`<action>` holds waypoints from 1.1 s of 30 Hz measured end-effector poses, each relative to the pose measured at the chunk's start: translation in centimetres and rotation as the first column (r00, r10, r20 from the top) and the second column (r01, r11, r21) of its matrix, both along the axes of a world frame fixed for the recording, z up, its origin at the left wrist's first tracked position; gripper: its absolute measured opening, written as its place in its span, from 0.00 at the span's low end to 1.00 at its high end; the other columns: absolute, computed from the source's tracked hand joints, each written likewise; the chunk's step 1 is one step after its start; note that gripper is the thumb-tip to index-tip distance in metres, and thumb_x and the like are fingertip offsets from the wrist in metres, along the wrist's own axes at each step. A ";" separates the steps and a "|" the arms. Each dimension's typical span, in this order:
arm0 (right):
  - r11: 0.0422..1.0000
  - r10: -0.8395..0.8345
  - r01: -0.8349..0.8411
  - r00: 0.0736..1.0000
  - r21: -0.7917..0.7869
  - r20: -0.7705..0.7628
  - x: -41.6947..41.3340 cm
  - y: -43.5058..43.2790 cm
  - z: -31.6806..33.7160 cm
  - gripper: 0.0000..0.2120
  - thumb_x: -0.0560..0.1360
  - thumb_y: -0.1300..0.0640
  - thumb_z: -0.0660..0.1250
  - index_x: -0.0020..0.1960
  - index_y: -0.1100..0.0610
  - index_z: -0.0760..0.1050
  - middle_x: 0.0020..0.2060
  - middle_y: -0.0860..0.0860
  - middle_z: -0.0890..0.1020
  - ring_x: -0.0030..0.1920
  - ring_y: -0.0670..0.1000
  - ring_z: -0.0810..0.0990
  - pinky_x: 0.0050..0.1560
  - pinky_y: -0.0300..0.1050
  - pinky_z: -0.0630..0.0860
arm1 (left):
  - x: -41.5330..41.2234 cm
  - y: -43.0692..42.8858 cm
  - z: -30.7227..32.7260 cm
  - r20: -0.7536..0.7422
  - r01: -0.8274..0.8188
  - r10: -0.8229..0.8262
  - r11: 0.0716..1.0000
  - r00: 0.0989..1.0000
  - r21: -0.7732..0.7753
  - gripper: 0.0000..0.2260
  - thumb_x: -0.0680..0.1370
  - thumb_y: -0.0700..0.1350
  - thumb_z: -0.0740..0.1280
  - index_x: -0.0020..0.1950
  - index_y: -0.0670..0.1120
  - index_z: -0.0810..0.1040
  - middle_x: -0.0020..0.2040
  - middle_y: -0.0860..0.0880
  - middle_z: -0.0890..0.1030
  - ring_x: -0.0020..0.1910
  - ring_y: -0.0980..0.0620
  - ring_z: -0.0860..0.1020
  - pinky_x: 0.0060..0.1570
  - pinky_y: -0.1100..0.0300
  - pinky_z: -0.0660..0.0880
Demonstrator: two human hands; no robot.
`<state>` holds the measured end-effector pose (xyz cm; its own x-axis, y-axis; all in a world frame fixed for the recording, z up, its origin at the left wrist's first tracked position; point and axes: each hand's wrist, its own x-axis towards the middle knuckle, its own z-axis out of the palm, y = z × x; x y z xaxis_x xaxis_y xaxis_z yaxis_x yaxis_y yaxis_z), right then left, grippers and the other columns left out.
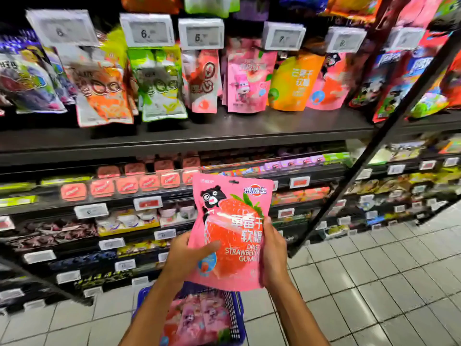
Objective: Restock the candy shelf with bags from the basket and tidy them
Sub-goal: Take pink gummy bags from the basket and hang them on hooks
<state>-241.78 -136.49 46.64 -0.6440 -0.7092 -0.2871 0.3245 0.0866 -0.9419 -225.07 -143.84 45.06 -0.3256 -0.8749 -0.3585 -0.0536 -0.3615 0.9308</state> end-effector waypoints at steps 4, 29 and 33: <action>0.999 -0.032 0.030 0.998 -0.026 -0.058 -6.2 2.5 3.3 0.18 0.80 0.46 0.62 0.40 0.59 0.77 0.31 0.54 0.81 0.31 0.50 0.79 0.31 0.41 0.74 | -6.2 2.6 2.7 -0.038 0.028 -0.030 0.998 0.999 -0.064 0.15 0.62 0.44 0.79 0.45 0.43 0.81 0.38 0.46 0.86 0.35 0.50 0.83 0.34 0.59 0.80; 0.955 -0.128 0.086 0.983 -0.282 -0.134 -32.6 5.5 11.1 0.20 0.77 0.44 0.63 0.40 0.59 0.82 0.33 0.56 0.85 0.31 0.50 0.83 0.29 0.41 0.78 | -33.0 4.2 10.6 -0.166 0.064 -0.117 0.954 0.979 -0.291 0.20 0.58 0.49 0.81 0.46 0.44 0.84 0.42 0.45 0.87 0.40 0.45 0.85 0.35 0.58 0.80; 0.952 -0.125 0.077 0.981 -0.297 -0.147 -36.7 1.8 12.1 0.19 0.79 0.45 0.63 0.44 0.59 0.83 0.36 0.56 0.86 0.33 0.51 0.84 0.30 0.41 0.78 | -36.9 1.0 11.6 -0.221 0.067 -0.148 0.939 0.964 -0.337 0.18 0.59 0.48 0.83 0.46 0.48 0.85 0.44 0.45 0.87 0.42 0.45 0.86 0.36 0.58 0.81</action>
